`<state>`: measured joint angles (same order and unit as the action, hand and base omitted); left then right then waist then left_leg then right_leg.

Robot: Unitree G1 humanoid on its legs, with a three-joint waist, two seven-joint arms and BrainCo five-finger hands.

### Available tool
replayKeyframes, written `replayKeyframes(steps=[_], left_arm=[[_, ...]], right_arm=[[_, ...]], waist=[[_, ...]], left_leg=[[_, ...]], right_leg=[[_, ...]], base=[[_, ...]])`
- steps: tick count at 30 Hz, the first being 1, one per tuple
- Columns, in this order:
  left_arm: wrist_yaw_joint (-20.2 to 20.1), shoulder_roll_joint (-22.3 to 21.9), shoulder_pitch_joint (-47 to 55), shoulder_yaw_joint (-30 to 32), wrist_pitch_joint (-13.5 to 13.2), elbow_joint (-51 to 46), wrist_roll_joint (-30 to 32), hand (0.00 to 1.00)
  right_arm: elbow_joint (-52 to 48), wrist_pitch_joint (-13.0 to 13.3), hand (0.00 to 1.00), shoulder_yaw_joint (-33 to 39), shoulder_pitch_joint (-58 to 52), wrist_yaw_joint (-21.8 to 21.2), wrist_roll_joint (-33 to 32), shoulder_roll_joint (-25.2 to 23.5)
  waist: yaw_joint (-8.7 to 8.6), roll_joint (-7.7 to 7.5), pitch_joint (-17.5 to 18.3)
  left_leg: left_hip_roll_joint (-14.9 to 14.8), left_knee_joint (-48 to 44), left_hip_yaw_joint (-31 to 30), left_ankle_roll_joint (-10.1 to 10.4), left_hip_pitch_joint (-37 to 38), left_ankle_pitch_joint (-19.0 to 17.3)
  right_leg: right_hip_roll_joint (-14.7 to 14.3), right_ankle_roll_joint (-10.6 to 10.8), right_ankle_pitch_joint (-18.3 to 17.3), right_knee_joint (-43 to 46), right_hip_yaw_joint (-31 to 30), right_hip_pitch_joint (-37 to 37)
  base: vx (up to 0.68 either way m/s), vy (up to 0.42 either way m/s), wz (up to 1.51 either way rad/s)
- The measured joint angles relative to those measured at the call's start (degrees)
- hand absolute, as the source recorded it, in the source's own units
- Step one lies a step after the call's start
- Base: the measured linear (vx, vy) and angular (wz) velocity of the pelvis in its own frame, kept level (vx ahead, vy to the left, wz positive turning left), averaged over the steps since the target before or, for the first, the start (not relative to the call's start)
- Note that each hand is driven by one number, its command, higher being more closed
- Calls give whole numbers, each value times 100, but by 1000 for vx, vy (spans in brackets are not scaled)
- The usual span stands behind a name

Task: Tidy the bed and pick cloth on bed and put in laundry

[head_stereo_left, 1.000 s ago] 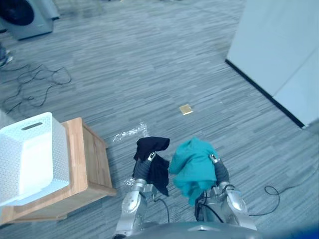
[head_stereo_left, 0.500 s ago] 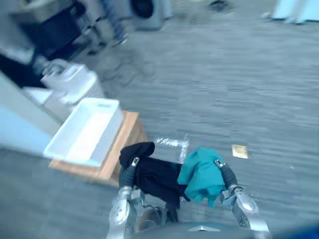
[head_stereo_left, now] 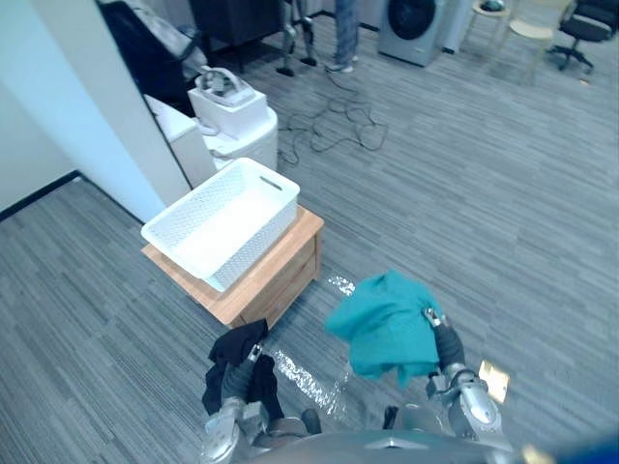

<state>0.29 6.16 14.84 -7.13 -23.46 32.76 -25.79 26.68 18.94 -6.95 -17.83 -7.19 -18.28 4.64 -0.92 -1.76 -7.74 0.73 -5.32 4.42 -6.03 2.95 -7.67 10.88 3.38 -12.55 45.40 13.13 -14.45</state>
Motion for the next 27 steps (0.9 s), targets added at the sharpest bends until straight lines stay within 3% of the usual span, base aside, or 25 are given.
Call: replayKeyframes(steps=[1, 2, 5, 6, 7, 8, 9, 11, 13, 15, 16, 18, 21, 22, 23, 24, 25, 26, 27], left_arm=[[-18, 4, -67, -43, -28, -61, -2, 100], [-29, -8, -79, -91, -48, -115, -12, 100], [-120, -38, 40, -153, -62, -251, -60, 100], [-185, -17, 92, -167, -67, -264, -58, 100], [-206, -150, 142, -242, -70, -281, -52, 100], [-252, -171, 169, -299, -97, -321, -51, 100], [-292, -169, 192, -418, -133, -404, -52, 100], [-289, -160, 234, -397, -176, -485, -62, 100], [-263, -139, 295, -365, -173, -582, -180, 100], [-276, -176, 382, -364, -172, -834, -240, 100], [-289, -218, 510, -364, -173, -1036, -238, 100], [-299, -255, 617, -353, -167, -1203, -238, 100], [-453, -322, 740, -322, -67, -1533, -235, 100], [-508, -357, 734, -321, -43, -1649, -231, 100], [-526, -370, 776, -324, 3, -1766, -230, 100], [-527, -380, 819, -339, 37, -1861, -231, 100], [-526, -364, 888, -360, 68, -2006, -233, 100], [-522, -292, 868, -345, 112, -2082, -234, 100], [-524, -270, 880, -344, 156, -2149, -235, 100]], right_arm=[[-40, 487, 100, -150, -216, -77, -118, -19], [-180, 748, 100, -256, -276, -81, -176, -33], [-668, 737, 100, -303, -322, 251, 45, -90], [-691, 862, 100, -298, -335, 226, -115, -146], [-731, 702, 100, -277, -294, 455, 64, -111], [-692, 660, 100, -255, -259, 528, 75, -77], [-606, 636, 100, -245, -234, 536, 76, 8], [-541, 570, 100, -276, -208, 514, 75, 64], [-567, 363, 100, -310, -91, 496, 67, 62], [-664, 186, 100, -354, -113, 447, 51, 85], [-793, 80, 100, -434, -207, 389, 52, 136], [-862, -83, 100, -549, -300, 276, 51, 146], [-962, -190, 100, -582, -241, 94, 50, 149], [-999, -239, 100, -545, -223, 55, 50, 153], [-1061, -298, 100, -495, -249, 53, 49, 159], [-1160, -325, 100, -483, -297, 55, 48, 194], [-1199, -398, 100, -485, -377, 57, 48, 232], [-1271, -441, 100, -521, -376, 59, 50, 195], [-1336, -442, 100, -526, -388, 64, 50, 179]], waist=[[-51, -5, 6], [-88, -16, 6], [-97, -170, -9], [-85, -254, 16], [-30, -41, 0], [-22, 26, -24], [-49, 190, -33], [-86, 223, -15], [-22, 196, -30], [-25, 231, -62], [4, 215, -73], [49, 240, -58], [161, 253, -49], [203, 251, -50], [201, 257, -40], [205, 329, -4], [192, 334, 74], [181, 167, 89], [204, 117, 82]], left_leg=[[-58, 1, -285, 77, 24, -52], [-93, 3, -544, 176, 48, -112], [-78, -90, -801, 437, 174, -381], [-131, -283, -869, 585, 226, -611], [-413, -280, -656, 799, 315, -610], [-508, -263, -509, 845, 345, -583], [-647, -182, -314, 908, 483, -521], [-783, -146, -262, 1021, 614, -392], [-849, -1265, -172, 1053, 216, -344], [-1017, -2666, -87, 1216, -363, -195], [-1308, -3757, 249, 1293, -784, -126], [-1650, -4580, 895, 1145, -1136, -254], [-1654, -3816, 1677, 1089, -1386, -458], [-1459, -3027, 1905, 1084, -1397, -447], [-1151, -1906, 2099, 970, -1333, -50], [-1048, -1298, 2192, 910, -1282, 472], [-837, -759, 2340, 365, -1111, 602], [-559, -385, 2322, 266, -976, 753], [-484, -285, 2294, 260, -944, 754]], right_leg=[[-172, 106, 64, -949, -259, -40], [-302, 175, 241, -1961, -547, -94], [-327, 259, 871, -3649, -948, 37], [-352, 170, 1730, -3869, -961, 225], [-536, -33, 1531, -3612, -764, 257], [-584, -106, 1387, -3463, -684, 254], [-641, -230, 1070, -3184, -494, 286], [-676, -295, 639, -2880, -286, 341], [-672, -336, 422, -3000, -161, 670], [-708, -373, 386, -3280, 11, 1078], [-724, -444, 366, -3455, 154, 1403], [-694, -481, 324, -3722, 333, 1897], [-512, -429, 340, -4064, 494, 2351], [-392, -395, 347, -4069, 536, 2441], [-264, -226, 318, -4014, 645, 2517], [-272, -121, 277, -3972, 669, 2544], [-209, 71, 157, -3915, 662, 2598], [-44, 55, 143, -3827, 614, 2580], [-10, 54, 145, -3819, 583, 2578]], base=[[279, -232, 132], [297, -261, 116], [361, -328, 72], [418, -395, 60], [426, -372, 59], [483, -329, 56], [479, -268, 68], [405, -231, 56], [307, -196, 29], [282, -104, 34], [336, -47, 44], [336, -15, 42], [321, 81, 20], [303, 196, 35], [310, 218, 43], [302, 241, 63], [295, 228, 67], [281, 215, 64], [243, 169, 50]])
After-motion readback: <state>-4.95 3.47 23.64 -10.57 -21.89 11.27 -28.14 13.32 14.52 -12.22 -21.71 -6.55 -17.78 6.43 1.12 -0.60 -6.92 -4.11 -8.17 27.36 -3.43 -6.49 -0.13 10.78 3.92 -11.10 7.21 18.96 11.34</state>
